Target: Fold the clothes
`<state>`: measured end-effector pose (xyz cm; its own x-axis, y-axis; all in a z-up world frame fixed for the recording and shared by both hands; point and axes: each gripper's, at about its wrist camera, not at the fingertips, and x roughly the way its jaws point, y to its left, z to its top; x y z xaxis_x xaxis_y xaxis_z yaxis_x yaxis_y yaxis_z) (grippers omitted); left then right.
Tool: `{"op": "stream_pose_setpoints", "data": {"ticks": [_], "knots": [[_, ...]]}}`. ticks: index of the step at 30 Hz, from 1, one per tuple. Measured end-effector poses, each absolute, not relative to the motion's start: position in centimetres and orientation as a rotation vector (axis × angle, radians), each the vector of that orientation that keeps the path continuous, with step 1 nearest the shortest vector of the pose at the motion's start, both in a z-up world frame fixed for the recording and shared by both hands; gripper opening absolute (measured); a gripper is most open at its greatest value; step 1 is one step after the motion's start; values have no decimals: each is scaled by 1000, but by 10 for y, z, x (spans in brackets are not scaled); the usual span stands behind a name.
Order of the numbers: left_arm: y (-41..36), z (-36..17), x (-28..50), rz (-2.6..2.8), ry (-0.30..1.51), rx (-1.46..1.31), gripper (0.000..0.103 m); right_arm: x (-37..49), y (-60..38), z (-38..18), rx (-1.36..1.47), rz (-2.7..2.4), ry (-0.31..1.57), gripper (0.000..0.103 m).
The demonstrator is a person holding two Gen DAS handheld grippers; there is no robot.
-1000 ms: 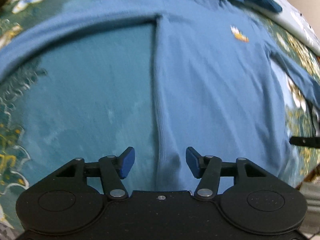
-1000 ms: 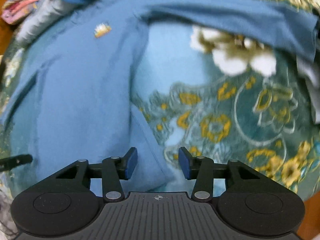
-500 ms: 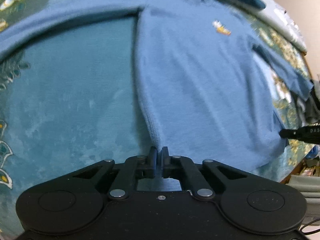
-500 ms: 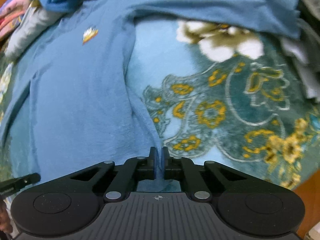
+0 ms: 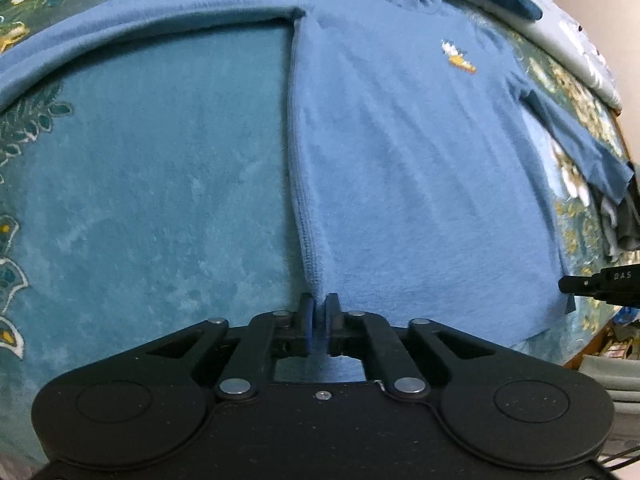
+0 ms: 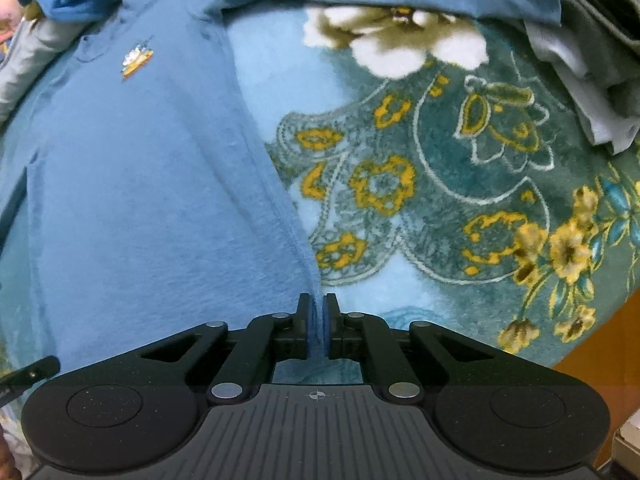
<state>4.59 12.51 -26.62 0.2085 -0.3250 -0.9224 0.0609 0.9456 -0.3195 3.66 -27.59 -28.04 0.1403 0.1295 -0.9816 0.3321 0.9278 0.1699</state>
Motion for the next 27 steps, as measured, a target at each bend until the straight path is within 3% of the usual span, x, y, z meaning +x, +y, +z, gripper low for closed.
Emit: {"op": "stream_pose_setpoints", "data": {"ticks": [1,3,5,8,12,15,17,18,20,27], "knots": [[128,-259,47,-267,1324,-237,8,38,-275,-273,376,-148,1420,10],[140,-243,52,-243,1283,-254,18,42,-274,-257,349,-139,1389,20],[160,-234,63,-150,1215,-301,44,51,-271,-240,318,-123,1344,25],[197,-226,85,30,1103,-390,50,70,-264,-222,275,-104,1290,25],[254,-243,113,352,966,-628,50,102,-246,-216,233,-47,1248,26],[295,-265,116,580,872,-873,49,119,-228,-215,206,5,1233,38],[320,-278,115,705,811,-1017,40,121,-221,-211,186,37,1229,38],[325,-281,115,729,797,-1042,32,122,-217,-209,178,51,1229,38],[334,-285,115,771,772,-1081,3,126,-210,-212,166,70,1236,38],[309,-237,137,663,731,-827,0,131,-215,-211,177,67,1236,38]]}}
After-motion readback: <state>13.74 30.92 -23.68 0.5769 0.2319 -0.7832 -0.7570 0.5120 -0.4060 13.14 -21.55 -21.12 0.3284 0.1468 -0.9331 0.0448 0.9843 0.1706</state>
